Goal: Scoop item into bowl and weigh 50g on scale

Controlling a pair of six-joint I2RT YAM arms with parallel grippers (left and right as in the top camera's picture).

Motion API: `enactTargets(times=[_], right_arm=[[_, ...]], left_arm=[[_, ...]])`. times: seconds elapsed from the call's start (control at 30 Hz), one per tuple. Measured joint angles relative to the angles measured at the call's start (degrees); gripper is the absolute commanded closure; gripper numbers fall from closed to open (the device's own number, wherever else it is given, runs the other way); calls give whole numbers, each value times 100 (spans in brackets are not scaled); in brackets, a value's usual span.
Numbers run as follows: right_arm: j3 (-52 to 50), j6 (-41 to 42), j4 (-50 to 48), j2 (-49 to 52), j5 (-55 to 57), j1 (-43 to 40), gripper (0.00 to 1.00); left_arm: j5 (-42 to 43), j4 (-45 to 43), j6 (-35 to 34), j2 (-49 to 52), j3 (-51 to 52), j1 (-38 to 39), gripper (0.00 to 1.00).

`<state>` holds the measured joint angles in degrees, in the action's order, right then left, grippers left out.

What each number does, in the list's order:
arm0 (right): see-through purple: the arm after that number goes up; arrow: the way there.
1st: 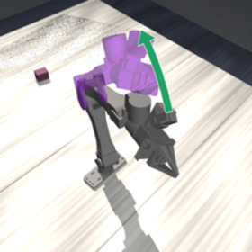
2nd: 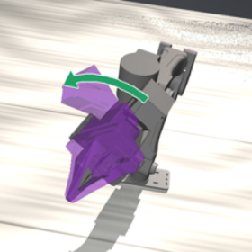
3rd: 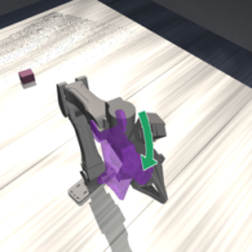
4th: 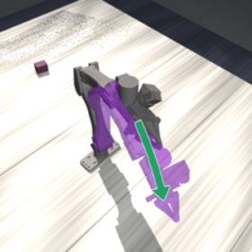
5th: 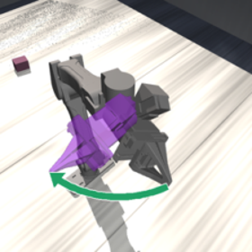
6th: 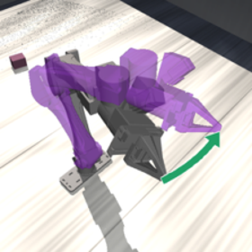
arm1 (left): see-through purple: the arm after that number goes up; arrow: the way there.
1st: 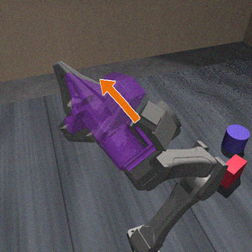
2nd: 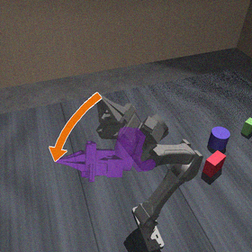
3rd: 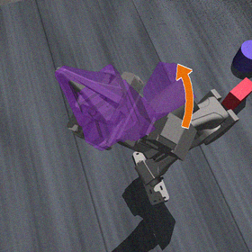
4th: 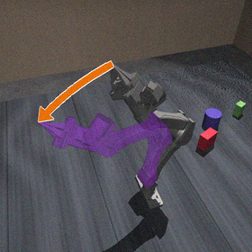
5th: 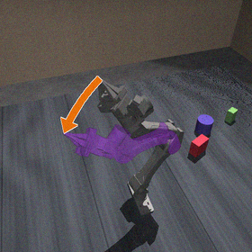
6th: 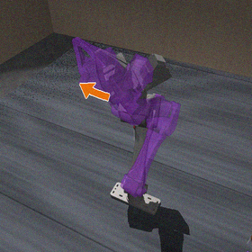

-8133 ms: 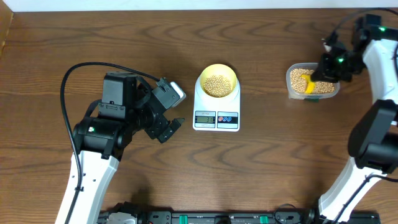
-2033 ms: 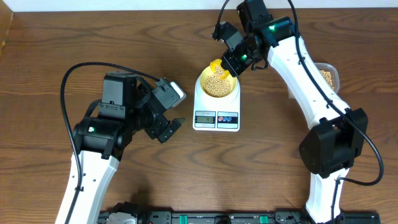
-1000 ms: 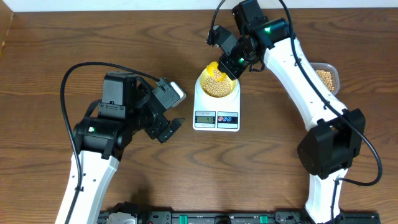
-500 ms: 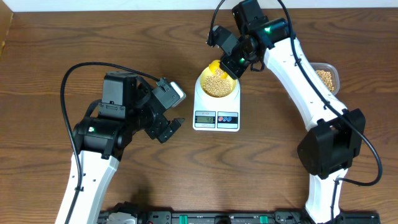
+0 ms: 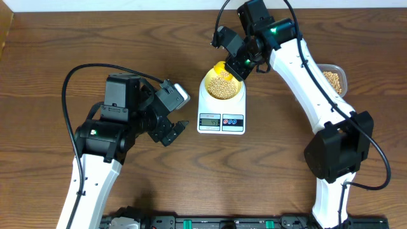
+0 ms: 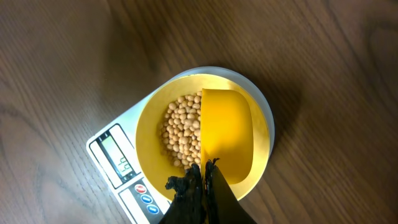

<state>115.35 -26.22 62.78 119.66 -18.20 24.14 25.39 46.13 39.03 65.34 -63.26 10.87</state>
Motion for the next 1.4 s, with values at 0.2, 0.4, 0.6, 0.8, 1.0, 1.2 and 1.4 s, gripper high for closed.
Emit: enactTargets(times=[0.2,0.4,0.6,0.8,1.0,1.2,1.4], right_arm=[[0,-2,-2,0,-48,0,99],[0,-2,-2,0,-66,0,99],[0,-2,-4,0,-68,-2,99],[0,-2,-11,0,-68,0,99],[0,-66,-37,0,-68,0,99],[0,-131,-55,0,-68,-2,99],[0,-203,-70,0,-68,-2,99]], left_arm=[[0,0,2,0,0,0,6],[0,0,2,0,0,0,6],[0,0,0,0,0,0,6],[0,0,0,0,0,0,6],[0,0,2,0,0,0,6],[0,0,2,0,0,0,6],[0,0,0,0,0,0,6]])
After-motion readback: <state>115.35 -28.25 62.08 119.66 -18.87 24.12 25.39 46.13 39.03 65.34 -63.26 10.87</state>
